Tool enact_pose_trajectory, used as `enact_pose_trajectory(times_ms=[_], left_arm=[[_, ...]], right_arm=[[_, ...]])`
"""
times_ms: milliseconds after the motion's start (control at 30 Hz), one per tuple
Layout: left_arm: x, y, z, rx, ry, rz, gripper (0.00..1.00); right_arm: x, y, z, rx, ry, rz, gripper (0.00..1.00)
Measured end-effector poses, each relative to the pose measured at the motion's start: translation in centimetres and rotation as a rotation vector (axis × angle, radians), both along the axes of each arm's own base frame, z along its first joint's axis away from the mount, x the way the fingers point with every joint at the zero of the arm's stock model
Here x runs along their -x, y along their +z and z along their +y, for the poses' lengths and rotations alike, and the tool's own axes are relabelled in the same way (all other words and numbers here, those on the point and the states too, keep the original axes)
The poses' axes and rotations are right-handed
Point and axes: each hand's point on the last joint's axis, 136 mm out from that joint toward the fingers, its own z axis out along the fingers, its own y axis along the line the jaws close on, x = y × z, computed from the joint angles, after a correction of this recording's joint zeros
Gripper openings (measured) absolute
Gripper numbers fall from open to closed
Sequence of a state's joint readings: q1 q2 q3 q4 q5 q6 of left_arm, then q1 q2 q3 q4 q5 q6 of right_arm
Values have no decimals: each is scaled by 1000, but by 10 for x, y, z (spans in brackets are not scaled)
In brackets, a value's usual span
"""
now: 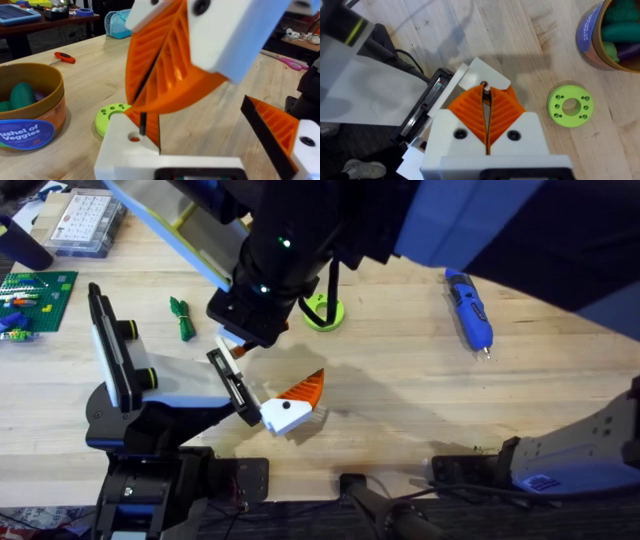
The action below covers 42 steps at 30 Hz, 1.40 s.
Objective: Pick up the gripper from the table and insert it into the empty holder that is missing its gripper. Then pick up a screw, insert it into the mounting hole, and use the screwdriver to tighten it. Finally, clean up the table by picking up the vegetable and placing it into the bucket.
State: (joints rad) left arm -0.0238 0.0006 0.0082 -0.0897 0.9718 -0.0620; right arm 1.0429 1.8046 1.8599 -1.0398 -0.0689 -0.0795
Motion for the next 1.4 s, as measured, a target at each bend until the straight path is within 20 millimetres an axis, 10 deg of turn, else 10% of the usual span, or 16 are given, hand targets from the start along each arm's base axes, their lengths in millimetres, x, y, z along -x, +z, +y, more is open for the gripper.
enact_pose_trajectory(times_ms=[1400], left_arm=[[0,0,0,1,0,2,987]], right_arm=[[0,23,0,-37,20,-35,11]])
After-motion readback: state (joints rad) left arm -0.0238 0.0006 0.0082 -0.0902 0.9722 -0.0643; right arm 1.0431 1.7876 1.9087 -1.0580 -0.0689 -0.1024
